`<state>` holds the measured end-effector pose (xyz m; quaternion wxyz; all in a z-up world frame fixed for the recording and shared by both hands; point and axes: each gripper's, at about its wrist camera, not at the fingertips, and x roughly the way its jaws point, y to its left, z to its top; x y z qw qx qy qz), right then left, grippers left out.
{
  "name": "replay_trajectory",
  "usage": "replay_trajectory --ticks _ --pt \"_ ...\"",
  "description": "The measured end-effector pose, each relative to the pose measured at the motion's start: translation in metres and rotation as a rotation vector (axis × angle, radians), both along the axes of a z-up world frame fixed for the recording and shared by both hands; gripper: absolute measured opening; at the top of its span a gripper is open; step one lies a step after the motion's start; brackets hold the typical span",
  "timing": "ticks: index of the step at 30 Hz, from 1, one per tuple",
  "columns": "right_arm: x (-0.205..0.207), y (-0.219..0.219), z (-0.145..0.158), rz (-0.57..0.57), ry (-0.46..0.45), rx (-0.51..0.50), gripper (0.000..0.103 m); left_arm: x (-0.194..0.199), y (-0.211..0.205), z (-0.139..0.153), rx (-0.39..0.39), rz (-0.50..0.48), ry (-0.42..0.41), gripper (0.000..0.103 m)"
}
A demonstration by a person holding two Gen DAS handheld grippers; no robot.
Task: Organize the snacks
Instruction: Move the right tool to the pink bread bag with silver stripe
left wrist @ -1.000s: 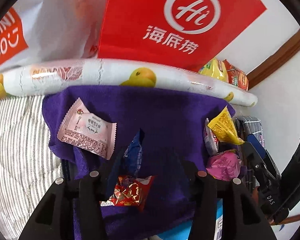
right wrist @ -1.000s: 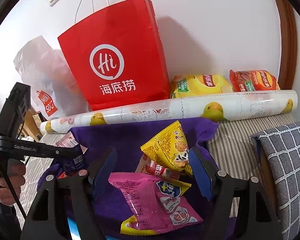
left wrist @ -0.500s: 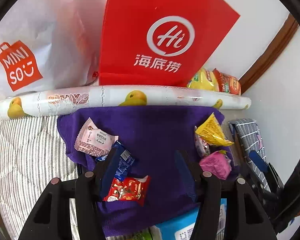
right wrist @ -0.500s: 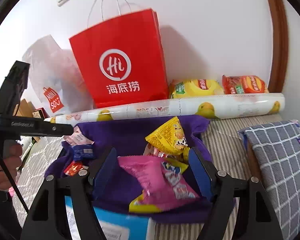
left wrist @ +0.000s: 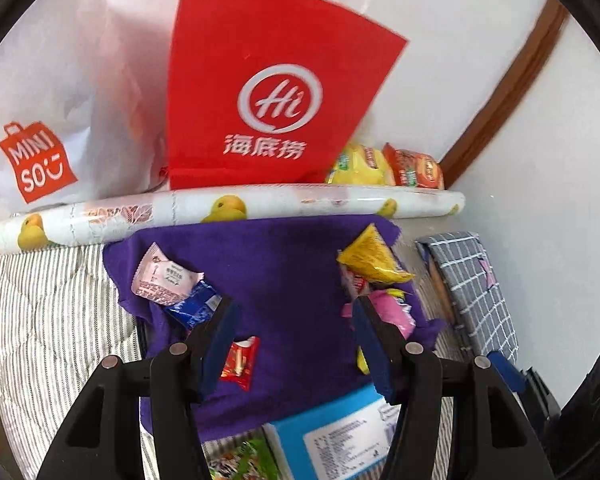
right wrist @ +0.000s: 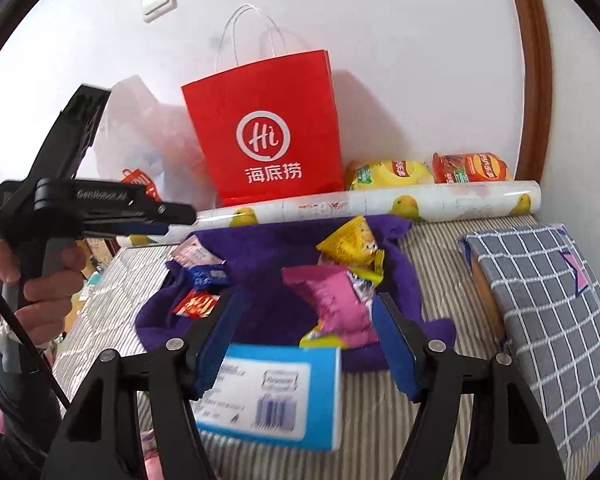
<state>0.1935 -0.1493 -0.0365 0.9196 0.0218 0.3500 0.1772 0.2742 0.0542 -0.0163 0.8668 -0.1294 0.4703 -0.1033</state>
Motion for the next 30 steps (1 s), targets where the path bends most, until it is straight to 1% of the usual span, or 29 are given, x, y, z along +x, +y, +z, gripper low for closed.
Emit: replay_trajectory --ticks 4,6,10,14,17,20,23,27,30 --pt "-0.022 -0.004 0.004 -0.021 -0.009 -0.007 0.069 -0.013 -0.010 0.013 0.007 -0.024 -0.034 0.057" --pt "-0.031 -0.007 0.005 -0.043 0.001 -0.015 0.069 -0.021 -0.014 0.016 0.011 -0.034 -0.044 0.057" --pt "-0.047 -0.012 0.004 -0.060 0.017 -0.019 0.069 -0.036 -0.017 0.012 0.023 -0.050 -0.038 0.057" --pt "-0.059 -0.009 -0.007 -0.059 0.049 -0.014 0.069 -0.049 -0.004 0.001 0.033 -0.021 -0.011 0.057" --pt "-0.066 -0.001 -0.021 -0.034 0.103 -0.004 0.069 -0.059 0.013 -0.010 0.021 0.016 0.026 0.057" --pt "-0.076 0.006 -0.034 -0.013 0.145 0.005 0.069 -0.068 0.025 -0.018 0.031 0.037 0.043 0.057" --pt "-0.087 0.015 -0.047 0.031 0.191 0.019 0.069 -0.080 0.039 -0.024 0.033 0.062 0.056 0.057" --pt "-0.101 0.027 -0.056 0.103 0.216 0.013 0.070 -0.091 0.052 -0.028 0.027 0.088 0.073 0.057" --pt "-0.110 0.039 -0.063 0.179 0.228 0.000 0.075 -0.096 0.056 -0.028 0.032 0.091 0.075 0.057"
